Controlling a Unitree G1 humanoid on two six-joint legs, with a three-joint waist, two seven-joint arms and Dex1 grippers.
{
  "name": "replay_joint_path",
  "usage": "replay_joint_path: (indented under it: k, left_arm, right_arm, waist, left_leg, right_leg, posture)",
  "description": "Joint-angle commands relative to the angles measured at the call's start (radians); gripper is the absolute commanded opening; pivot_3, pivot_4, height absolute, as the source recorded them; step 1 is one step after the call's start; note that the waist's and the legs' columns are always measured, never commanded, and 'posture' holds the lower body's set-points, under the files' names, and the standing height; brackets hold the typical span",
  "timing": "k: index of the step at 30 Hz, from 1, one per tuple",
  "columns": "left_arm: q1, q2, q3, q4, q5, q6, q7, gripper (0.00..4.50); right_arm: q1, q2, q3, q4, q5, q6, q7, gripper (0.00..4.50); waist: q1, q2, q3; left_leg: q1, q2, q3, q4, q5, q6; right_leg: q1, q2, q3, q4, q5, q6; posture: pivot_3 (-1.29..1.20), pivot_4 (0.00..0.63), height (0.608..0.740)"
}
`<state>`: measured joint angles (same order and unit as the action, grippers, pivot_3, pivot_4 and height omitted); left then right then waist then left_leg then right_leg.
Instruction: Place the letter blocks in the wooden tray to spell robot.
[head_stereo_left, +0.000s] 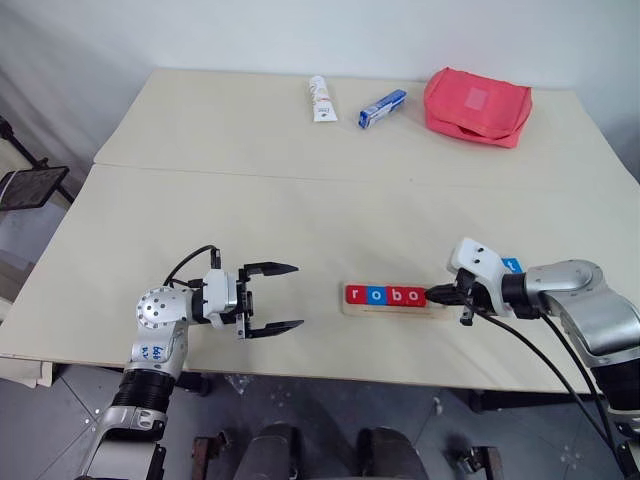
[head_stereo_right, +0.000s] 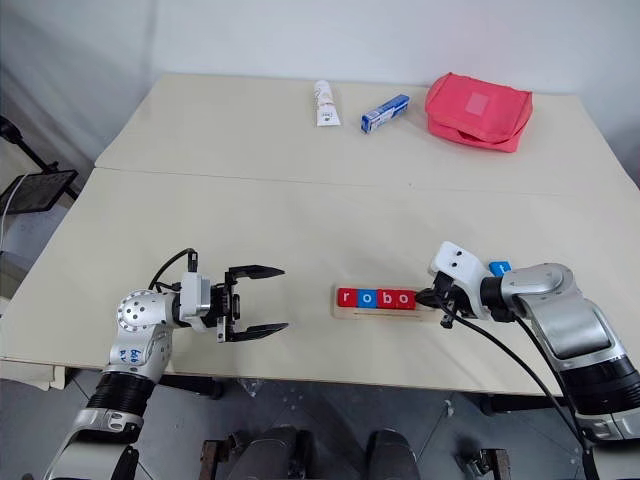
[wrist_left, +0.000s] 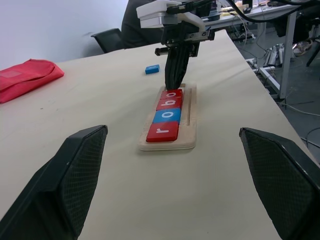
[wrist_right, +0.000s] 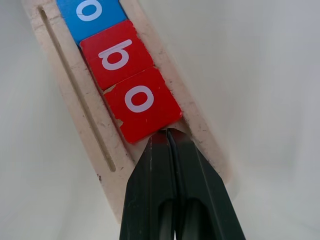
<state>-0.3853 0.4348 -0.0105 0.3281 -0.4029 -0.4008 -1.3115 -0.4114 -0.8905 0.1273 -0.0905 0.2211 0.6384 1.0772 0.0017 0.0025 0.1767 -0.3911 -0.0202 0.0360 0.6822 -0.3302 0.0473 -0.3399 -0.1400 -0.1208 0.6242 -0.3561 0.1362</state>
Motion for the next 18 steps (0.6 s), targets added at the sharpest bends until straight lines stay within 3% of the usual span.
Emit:
replay_joint_path:
  k: [1, 5, 8, 18]
  left_arm:
    - [-0.019, -0.003, 0.004, -0.003, -0.005, -0.012, -0.004, 4.5]
    - [-0.026, -0.002, 0.006, 0.016, -0.008, -0.016, -0.016, 4.5]
    - [-0.033, -0.003, 0.008, 0.037, -0.012, -0.021, -0.031, 4.5]
    - [-0.087, -0.02, 0.008, 0.13, -0.013, -0.043, -0.089, 4.5]
  right_arm:
    - [0.014, -0.013, -0.05, -0.038, 0.012, 0.016, -0.024, 0.02]
    - [0.081, -0.019, -0.18, -0.1, 0.043, 0.039, -0.088, 0.02]
    - [0.18, 0.006, -0.327, -0.169, 0.071, 0.06, -0.164, 0.57]
    - [0.485, 0.128, -0.667, -0.342, 0.122, 0.138, -0.352, 3.95]
  waist:
    - [0.001, 0.0, 0.0]
    - [0.006, 0.0, 0.0]
    - [0.015, 0.0, 0.0]
    - [0.024, 0.0, 0.0]
  left_leg:
    - [0.0, 0.0, 0.0, 0.0, 0.0, 0.0]
    - [0.0, 0.0, 0.0, 0.0, 0.0, 0.0]
    - [0.0, 0.0, 0.0, 0.0, 0.0, 0.0]
    - [0.0, -0.001, 0.001, 0.0, 0.0, 0.0]
  right_leg:
    - [0.0, 0.0, 0.0, 0.0, 0.0, 0.0]
    - [0.0, 0.0, 0.0, 0.0, 0.0, 0.0]
    - [0.0, 0.0, 0.0, 0.001, 0.0, 0.0]
    - [0.0, 0.0, 0.0, 0.001, 0.0, 0.0]
  posture:
    - [0.0, 0.15, 0.74]
    - [0.0, 0.15, 0.74]
    - [0.0, 0.15, 0.74]
    - [0.0, 0.15, 0.74]
